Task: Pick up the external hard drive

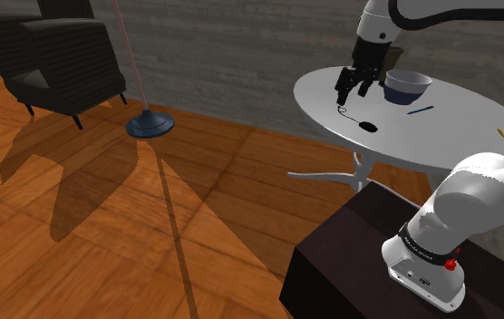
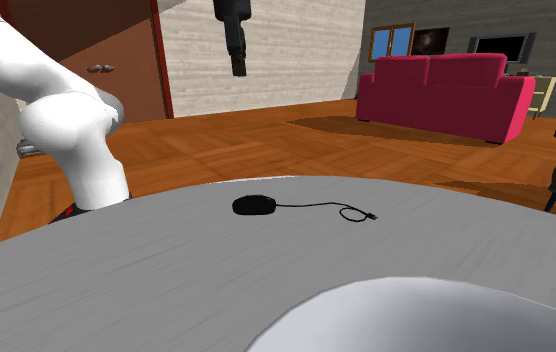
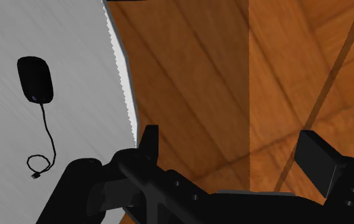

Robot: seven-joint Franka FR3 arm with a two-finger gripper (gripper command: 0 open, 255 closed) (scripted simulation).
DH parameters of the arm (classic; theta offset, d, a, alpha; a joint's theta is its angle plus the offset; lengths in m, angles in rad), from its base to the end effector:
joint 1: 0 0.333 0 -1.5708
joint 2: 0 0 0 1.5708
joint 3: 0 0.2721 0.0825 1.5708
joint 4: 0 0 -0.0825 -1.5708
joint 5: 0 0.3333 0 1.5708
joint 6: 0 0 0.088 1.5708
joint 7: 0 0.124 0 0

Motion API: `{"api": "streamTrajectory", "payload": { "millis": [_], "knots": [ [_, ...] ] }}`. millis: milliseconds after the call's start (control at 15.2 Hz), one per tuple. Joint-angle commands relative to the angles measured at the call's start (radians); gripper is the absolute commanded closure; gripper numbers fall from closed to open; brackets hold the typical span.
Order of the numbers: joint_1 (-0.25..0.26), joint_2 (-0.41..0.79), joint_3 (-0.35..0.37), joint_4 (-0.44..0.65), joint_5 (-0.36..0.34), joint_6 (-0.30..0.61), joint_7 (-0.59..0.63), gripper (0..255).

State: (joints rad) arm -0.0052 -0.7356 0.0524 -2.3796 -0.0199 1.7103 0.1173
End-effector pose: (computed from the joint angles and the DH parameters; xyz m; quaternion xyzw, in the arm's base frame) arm 0.3128 0.0153 0.5299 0.9983 -0.0401 0.0348 0.0249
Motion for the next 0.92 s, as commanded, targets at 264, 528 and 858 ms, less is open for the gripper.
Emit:
{"api": "streamTrajectory", "payload": {
  "millis": [264, 528, 858],
  "knots": [
    [-0.032, 0.018, -0.085, -0.05, -0.038, 0.063, -0.087, 0],
    [-0.065, 0.059, -0.171, -0.081, -0.074, 0.131, -0.174, 0],
    [-0.102, 0.143, -0.28, -0.092, -0.11, 0.22, -0.284, 0]
  ]
}}
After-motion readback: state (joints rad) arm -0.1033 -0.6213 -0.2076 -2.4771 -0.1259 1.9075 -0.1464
